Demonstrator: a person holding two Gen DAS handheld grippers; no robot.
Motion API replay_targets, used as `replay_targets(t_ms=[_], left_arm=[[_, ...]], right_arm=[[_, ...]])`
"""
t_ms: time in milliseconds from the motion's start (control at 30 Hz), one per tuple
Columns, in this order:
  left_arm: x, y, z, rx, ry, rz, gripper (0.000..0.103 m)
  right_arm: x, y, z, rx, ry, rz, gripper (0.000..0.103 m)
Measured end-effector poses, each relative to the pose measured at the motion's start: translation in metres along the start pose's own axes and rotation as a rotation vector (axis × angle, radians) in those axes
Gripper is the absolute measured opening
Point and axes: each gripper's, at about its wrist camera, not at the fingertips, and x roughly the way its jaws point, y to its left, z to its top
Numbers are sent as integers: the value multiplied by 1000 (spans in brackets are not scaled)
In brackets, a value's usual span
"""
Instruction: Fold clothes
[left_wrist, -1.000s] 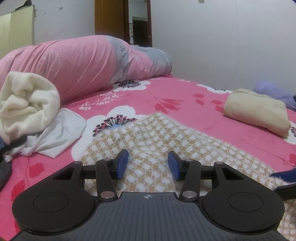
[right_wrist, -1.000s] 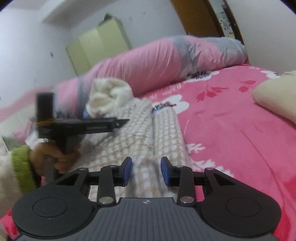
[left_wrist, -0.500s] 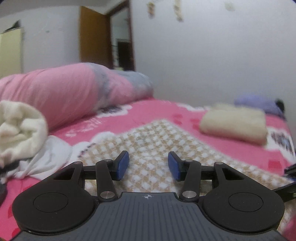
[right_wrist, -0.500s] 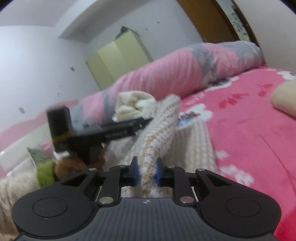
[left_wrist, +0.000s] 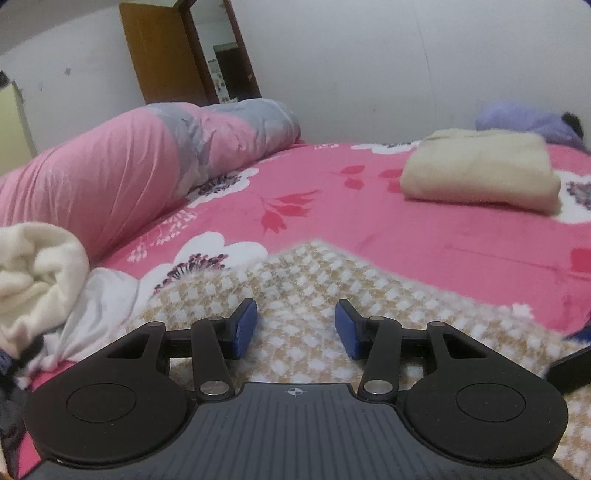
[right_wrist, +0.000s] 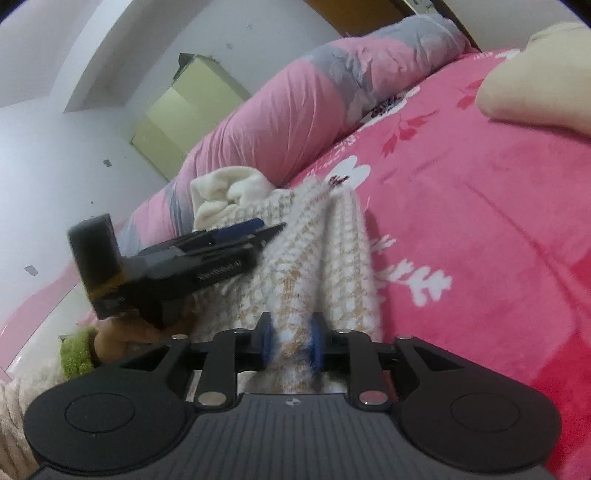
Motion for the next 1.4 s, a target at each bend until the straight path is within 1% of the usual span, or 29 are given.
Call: replay_targets(t_ms=[33,67,133,167,200,233,300,333,467,567,700,800,833,867,900,933,967,1033,1100,1133,1167,1200,1233,1300,1333,1367,1400], left_arm=[[0,1,-1,-2,1,1,47],[1,1,-1,-4,3,2,47],[2,3,-2,-12,4,2,47],[2,2,-2,-9,3,8,47],[2,0,-2,-5,2,15,47],[3,-1,-2,-1,1,22,47],[3,-4,-1,10,0,38,48],[3,-6,-1,18,-2,47,48],[2,-9,-3,33,-13,75,51],[2,-8,-4,29,-16,89,52],[4,-5,-3,18,-5,92,53],[6,-2,-3,4,1,89,53],[6,-1,-4,-4,3,88,54],[7,1,-4,-12,5,86,54],[7,3,-4,-20,8,83,55],[8,4,-4,-29,10,80,55],[8,5,-4,-33,11,78,55],[8,6,-4,-37,12,77,55],[8,5,-4,-36,12,78,55],[8,5,-4,-35,12,79,55],[8,5,-4,-34,12,80,55],[7,5,-4,-33,12,82,56],[7,5,-4,-33,12,83,56],[8,7,-4,-36,12,84,56],[8,8,-4,-39,12,85,56],[8,10,-5,-42,12,85,57],[8,11,-5,-46,12,86,57]], right_arm=[[-7,2,-2,-21,-3,-1,36],[-14,5,-4,-46,-6,0,39],[-21,11,-7,-96,-2,-6,40],[-23,16,-10,-130,1,-19,39],[-24,21,-13,-174,3,-45,34],[-21,26,-17,-220,8,-88,17],[-10,33,-24,-304,27,-189,16],[-8,35,-26,-327,29,-215,16],[-14,39,-34,-351,11,-230,17],[-29,40,-36,-340,-13,-218,19],[-54,21,-24,-241,-66,-227,21],[-65,-8,-11,-91,-83,-312,22],[-68,-19,-7,-31,-83,-322,23],[-71,-30,-3,35,-79,-297,23],[-74,-39,0,102,-73,-254,23],[-75,-46,2,164,-69,-206,26],[-74,-52,3,219,-60,-153,34],[-70,-58,4,294,-31,-54,43],[-62,-55,7,294,8,5,47],[-57,-50,9,270,35,21,55],[-50,-44,12,233,66,28,67],[-42,-38,14,200,98,32,70],[-35,-31,15,170,122,31,70],[-21,-14,16,102,154,27,68],[-16,-6,17,57,156,11,61],[-13,1,17,16,153,-21,38],[-10,6,17,-17,150,-52,34]])
